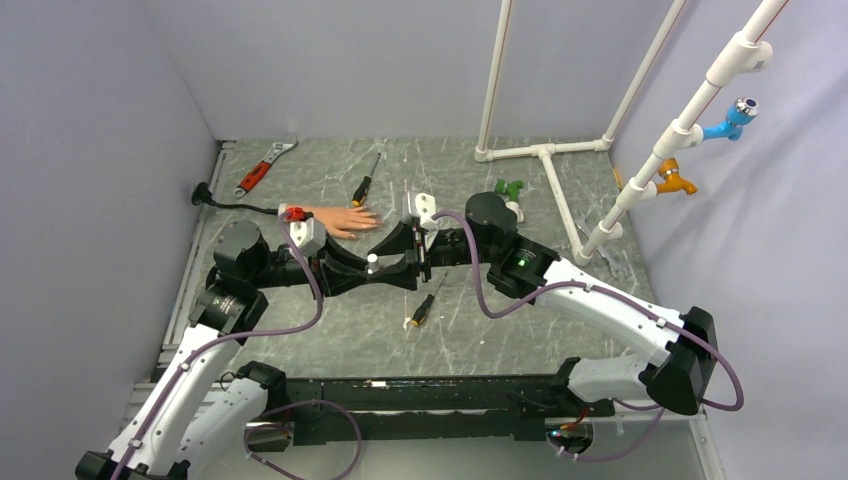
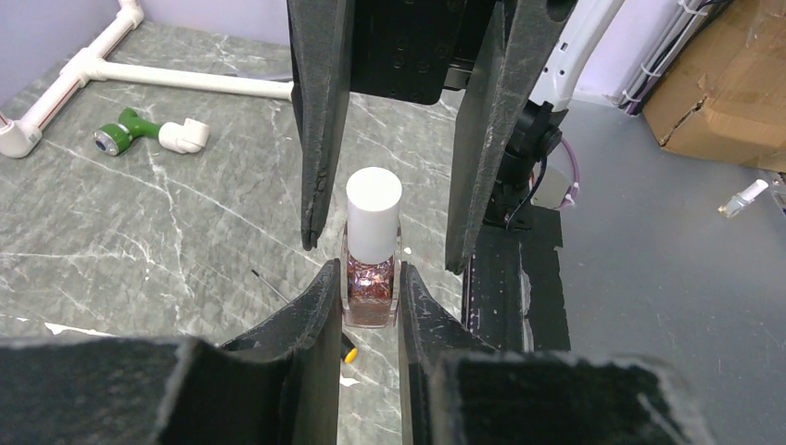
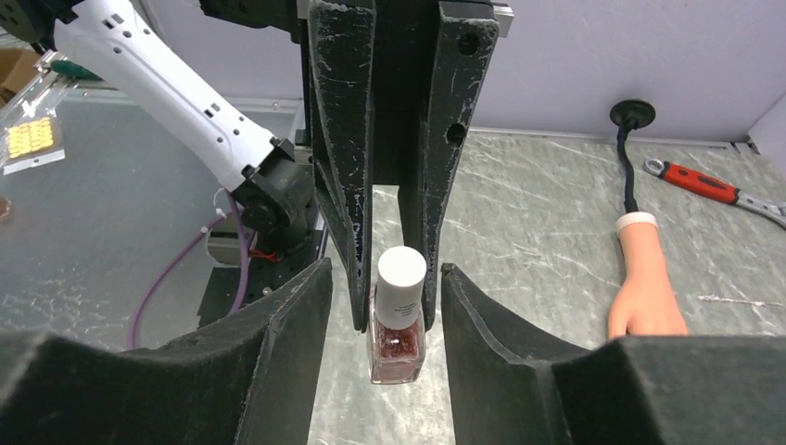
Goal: Paint the nails
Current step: Screw the nail polish bottle.
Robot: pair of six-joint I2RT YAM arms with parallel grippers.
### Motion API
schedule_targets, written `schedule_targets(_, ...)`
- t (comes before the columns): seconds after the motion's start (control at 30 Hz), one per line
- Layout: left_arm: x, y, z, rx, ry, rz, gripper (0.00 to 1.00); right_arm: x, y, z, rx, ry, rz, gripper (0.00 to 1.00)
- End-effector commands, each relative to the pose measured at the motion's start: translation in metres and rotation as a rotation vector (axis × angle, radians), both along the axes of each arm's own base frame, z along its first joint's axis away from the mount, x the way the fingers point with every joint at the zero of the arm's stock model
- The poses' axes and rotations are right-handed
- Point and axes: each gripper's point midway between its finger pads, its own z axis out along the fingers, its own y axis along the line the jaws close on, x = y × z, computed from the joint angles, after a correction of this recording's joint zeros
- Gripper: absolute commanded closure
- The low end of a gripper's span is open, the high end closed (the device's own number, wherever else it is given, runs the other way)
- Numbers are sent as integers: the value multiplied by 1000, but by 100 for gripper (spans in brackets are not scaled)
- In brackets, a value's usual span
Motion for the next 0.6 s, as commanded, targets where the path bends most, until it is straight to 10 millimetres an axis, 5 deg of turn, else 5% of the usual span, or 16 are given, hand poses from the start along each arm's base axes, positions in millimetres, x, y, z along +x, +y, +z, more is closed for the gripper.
schedule_targets(0.0, -2, -1, 13, -12, -55, -15, 100, -5, 0, 36, 90, -59, 33, 53)
schedule_targets(0.13, -1, 0, 13, -10, -56, -4, 100, -4, 1, 34, 85, -52, 33, 62)
schedule_targets(0.27, 1, 0, 13, -9, -54, 2, 100, -1, 3, 27, 70, -41, 23, 82)
schedule_targets(0.57, 19, 4, 12, -4, -30, 120, 100, 15, 6, 12, 37, -29, -60, 90)
